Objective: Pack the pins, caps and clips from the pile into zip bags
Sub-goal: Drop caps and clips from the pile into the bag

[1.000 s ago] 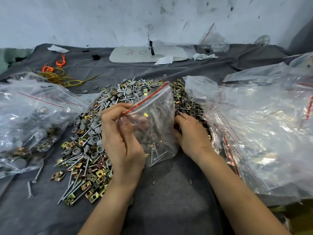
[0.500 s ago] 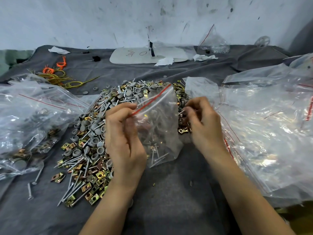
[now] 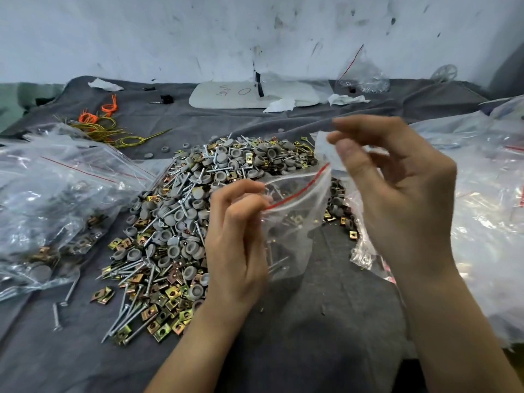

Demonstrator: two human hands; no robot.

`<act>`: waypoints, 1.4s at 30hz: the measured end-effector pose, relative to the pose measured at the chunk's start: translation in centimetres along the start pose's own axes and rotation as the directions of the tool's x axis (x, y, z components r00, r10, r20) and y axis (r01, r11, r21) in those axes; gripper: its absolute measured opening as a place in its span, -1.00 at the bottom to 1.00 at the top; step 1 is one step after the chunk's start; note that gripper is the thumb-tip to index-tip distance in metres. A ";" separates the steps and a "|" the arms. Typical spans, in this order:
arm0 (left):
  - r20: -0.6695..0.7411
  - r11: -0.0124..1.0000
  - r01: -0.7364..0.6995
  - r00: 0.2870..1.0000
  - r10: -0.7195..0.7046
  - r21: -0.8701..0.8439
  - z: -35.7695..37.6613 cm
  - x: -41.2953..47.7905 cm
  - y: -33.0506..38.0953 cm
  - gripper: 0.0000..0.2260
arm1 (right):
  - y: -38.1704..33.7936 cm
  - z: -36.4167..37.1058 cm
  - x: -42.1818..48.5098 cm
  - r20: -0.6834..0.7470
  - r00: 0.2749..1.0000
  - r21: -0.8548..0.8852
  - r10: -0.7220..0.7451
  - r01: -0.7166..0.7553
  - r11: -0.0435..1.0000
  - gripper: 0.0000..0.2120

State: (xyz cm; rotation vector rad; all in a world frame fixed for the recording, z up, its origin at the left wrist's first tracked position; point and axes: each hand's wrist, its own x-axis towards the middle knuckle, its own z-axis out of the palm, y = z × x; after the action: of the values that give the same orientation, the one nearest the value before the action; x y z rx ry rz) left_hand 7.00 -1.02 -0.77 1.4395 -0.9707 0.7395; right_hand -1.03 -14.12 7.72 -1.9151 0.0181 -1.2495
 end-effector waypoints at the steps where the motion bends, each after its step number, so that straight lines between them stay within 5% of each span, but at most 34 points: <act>1: -0.036 1.000 0.024 0.999 -0.024 -0.004 -0.1 0.1 -0.1 -0.84 | 0.4 -0.1 0.1 -0.061 0.997 0.047 0.042 -0.040 0.998 -0.86; 4: -0.151 0.997 0.073 0.986 -0.070 0.014 -0.3 0.2 -0.7 -0.88 | 2.8 0.1 -0.1 -0.092 0.980 -0.008 0.175 -0.177 0.984 -0.83; 8: -0.243 0.989 0.137 0.963 -0.120 0.057 -0.7 0.1 -1.5 -0.85 | 6.4 2.0 -2.0 0.257 0.863 -0.399 0.436 -0.316 0.861 -0.82; 12: -0.245 0.990 0.140 0.961 -0.129 0.029 -0.6 0.2 -1.4 -0.84 | 7.8 3.7 -3.4 0.406 0.774 -0.650 0.486 -0.129 0.749 -0.86; 21: -0.235 0.989 0.139 0.964 -0.126 0.039 -0.7 0.1 -1.3 -0.86 | 7.9 4.2 -3.6 0.415 0.768 -0.695 0.487 -0.078 0.715 -0.82; 28: -0.235 0.990 0.132 0.965 -0.118 0.043 -0.8 0.1 -1.3 -0.86 | 8.1 3.5 -3.1 0.283 0.890 -0.609 0.358 -0.122 0.783 -0.91; 33: -0.188 0.995 0.093 0.979 -0.085 0.036 -0.7 0.3 -1.1 -0.88 | 5.5 1.3 -1.4 0.047 0.947 -0.228 0.318 -0.300 0.926 -0.83; 38: -0.091 1.000 0.005 0.996 -0.002 0.024 -0.1 0.1 -0.2 -0.85 | 0.2 -0.2 -0.4 -0.009 0.999 -0.097 -0.033 0.031 0.995 -0.81; 42: -0.021 0.998 -0.052 0.998 0.052 0.026 0.1 -0.1 0.1 -0.84 | -1.3 0.2 -0.7 0.196 0.958 -0.229 -0.211 0.254 0.940 -0.90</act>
State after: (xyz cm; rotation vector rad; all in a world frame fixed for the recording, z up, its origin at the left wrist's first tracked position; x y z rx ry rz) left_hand 6.82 -1.05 -0.85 1.4304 -0.9882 0.8068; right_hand -1.70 -12.83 8.02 -2.2937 -0.1499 -1.2825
